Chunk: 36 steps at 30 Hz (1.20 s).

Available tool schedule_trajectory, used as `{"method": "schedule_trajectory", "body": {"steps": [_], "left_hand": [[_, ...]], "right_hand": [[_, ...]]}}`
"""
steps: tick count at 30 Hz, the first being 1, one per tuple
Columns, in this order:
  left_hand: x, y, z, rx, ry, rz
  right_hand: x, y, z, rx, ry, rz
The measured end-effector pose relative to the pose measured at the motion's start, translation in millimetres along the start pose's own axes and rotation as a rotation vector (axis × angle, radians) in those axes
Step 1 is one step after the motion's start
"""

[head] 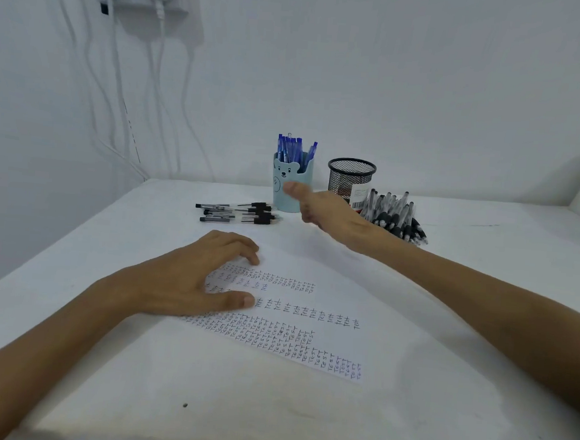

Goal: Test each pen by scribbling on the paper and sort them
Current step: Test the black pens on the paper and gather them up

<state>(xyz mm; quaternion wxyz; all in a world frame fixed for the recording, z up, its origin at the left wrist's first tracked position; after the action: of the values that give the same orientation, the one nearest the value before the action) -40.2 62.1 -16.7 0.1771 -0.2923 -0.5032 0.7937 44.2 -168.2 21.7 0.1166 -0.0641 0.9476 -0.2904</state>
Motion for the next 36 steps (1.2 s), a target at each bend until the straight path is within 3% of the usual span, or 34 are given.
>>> {"method": "schedule_trajectory", "body": {"steps": [5, 9, 13, 27, 36], "left_hand": [[1.1, -3.2, 2.5, -0.067, -0.021, 0.023], [0.6, -2.7, 6.0, -0.128, -0.036, 0.04], [1.5, -0.8, 9.1, -0.169, -0.038, 0.049], [-2.8, 13.6, 23.1, -0.086, 0.033, -0.093], [-2.5, 13.5, 22.1, -0.109, 0.047, -0.095]], "right_hand": [[10.0, -2.6, -0.8, -0.505, 0.063, -0.125], [23.3, -6.9, 4.1, -0.607, 0.084, -0.061], [36.2, -5.8, 18.1, -0.455, 0.099, 0.021], [72.2, -5.1, 27.6, -0.252, -0.062, -0.186], [74.5, -3.7, 32.7, -0.224, -0.149, -0.136]]}}
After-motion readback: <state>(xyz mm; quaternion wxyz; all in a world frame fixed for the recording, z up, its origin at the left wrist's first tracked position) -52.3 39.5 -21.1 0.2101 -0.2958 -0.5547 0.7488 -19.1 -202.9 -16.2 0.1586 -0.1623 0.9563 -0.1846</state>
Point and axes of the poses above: each hand's wrist, its own x-axis away from the middle knuckle, its own y-axis out of the palm, z = x × y, the point moved 3 cm from there along -x, towards the middle knuckle, and after that the axes turned 7 degrees about z, right-handed, at the moved point
